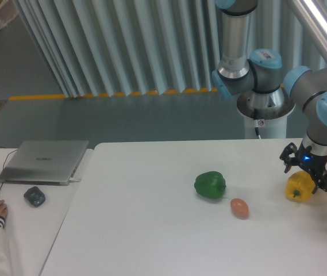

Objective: Place the yellow pepper in a basket
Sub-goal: 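Lower the gripper onto the yellow pepper and close on it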

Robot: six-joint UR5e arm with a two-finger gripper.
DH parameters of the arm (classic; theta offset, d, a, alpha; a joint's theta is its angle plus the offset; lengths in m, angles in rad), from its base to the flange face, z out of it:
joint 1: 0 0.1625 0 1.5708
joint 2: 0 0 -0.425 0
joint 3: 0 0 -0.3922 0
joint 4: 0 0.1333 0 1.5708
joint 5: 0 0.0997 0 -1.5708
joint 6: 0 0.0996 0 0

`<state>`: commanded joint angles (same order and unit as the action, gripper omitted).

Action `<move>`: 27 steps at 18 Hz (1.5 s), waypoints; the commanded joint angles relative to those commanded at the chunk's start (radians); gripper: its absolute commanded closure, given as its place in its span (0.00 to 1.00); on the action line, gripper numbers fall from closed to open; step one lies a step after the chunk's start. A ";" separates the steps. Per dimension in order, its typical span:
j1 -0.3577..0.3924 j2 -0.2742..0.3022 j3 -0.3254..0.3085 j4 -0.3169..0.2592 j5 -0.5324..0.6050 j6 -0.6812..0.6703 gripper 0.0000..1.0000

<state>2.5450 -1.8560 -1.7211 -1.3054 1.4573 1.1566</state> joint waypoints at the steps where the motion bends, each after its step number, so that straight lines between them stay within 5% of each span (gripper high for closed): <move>1: -0.005 0.000 0.003 0.000 0.005 0.000 0.00; 22: -0.038 -0.022 0.002 0.003 0.110 0.009 0.00; 27: -0.064 -0.032 0.006 0.003 0.164 0.018 0.23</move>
<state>2.4805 -1.8883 -1.7150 -1.3023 1.6214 1.1750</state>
